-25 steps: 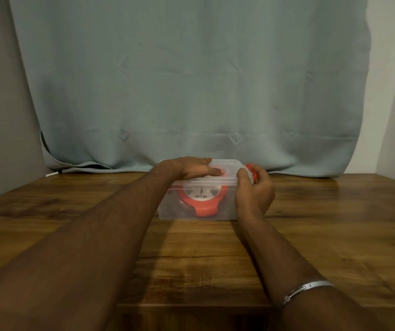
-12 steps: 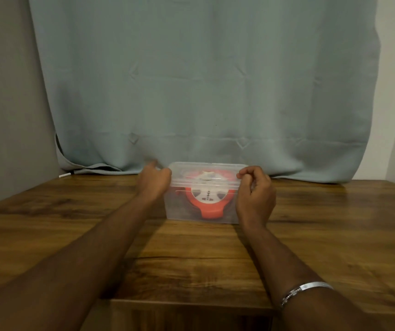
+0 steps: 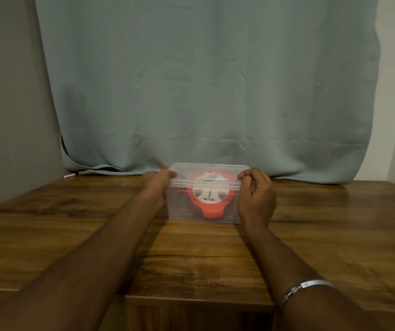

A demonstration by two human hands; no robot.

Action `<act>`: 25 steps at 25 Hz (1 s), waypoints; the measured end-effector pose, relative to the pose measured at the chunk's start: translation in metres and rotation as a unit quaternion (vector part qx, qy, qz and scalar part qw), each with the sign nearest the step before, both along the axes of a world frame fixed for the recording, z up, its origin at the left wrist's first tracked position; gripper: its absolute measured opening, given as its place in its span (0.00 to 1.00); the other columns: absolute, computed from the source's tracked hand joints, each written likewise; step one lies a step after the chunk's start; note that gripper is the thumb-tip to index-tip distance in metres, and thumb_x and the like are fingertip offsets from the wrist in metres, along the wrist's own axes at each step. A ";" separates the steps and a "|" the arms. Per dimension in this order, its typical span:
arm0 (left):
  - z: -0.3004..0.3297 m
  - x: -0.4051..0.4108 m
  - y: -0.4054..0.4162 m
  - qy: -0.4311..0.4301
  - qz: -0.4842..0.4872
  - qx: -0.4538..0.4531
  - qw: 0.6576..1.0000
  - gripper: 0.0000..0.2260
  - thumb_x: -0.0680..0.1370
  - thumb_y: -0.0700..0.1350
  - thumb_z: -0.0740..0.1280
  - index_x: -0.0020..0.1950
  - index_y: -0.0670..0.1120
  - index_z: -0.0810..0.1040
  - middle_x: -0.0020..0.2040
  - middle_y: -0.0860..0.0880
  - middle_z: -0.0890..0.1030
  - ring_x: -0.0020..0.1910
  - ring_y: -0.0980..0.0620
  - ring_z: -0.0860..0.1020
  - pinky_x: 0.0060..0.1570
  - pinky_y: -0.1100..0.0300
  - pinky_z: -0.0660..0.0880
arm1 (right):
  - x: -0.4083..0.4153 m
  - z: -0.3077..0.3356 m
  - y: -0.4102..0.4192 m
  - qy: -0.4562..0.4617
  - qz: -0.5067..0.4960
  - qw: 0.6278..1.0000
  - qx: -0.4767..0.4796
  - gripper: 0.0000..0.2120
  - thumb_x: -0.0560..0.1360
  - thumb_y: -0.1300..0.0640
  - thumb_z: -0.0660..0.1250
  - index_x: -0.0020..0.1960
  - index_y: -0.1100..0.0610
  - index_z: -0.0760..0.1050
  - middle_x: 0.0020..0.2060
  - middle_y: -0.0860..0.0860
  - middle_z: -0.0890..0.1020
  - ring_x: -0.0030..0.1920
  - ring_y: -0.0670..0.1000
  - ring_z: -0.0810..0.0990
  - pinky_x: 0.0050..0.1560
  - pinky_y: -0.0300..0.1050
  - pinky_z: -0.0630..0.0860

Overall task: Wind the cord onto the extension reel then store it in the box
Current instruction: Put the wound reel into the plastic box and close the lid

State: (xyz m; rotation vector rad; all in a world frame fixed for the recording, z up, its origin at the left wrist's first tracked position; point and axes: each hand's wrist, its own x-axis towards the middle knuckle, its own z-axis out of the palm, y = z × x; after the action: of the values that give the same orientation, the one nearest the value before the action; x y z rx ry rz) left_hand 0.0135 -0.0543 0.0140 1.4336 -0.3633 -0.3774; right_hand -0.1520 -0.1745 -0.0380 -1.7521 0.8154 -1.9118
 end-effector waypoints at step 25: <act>-0.033 0.029 -0.032 -0.653 0.070 0.261 0.707 0.23 0.76 0.38 0.66 0.72 0.44 0.73 0.70 0.44 0.77 0.69 0.45 0.75 0.64 0.50 0.76 | 0.016 0.014 -0.049 0.398 -0.020 0.913 -0.088 0.25 0.79 0.56 0.66 0.76 0.59 0.72 0.75 0.58 0.74 0.81 0.57 0.64 0.76 0.59 0.67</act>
State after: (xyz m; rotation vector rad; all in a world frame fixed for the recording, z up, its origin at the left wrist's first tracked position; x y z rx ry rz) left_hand 0.0423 -0.0865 -0.0188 2.1041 -1.3593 0.8471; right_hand -0.1363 -0.2230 -0.0242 -2.6973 0.9493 -1.2728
